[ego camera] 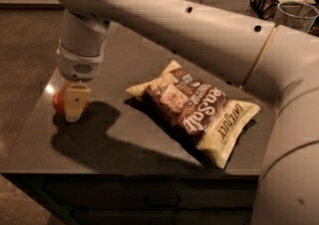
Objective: Move apple near brown chip bag
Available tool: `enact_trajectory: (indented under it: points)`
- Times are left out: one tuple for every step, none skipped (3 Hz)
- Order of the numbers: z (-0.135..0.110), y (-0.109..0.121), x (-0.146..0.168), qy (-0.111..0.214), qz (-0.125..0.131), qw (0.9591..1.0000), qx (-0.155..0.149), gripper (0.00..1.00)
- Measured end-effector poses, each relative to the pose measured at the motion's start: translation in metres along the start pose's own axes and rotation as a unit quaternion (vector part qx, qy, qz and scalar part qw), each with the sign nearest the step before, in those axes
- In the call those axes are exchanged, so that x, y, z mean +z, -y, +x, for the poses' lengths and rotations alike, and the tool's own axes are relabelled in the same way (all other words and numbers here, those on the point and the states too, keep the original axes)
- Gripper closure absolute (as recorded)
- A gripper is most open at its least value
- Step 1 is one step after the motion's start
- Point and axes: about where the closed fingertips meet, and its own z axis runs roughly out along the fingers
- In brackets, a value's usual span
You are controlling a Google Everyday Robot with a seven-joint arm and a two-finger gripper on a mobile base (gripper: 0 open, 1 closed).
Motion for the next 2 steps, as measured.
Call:
enact_trajectory:
  points:
    - [-0.002,0.000,-0.008,-0.007,0.007,0.9999,-0.003,0.63]
    - [0.018,0.007,-0.035,-0.026,0.033,0.9989,0.019,0.87]
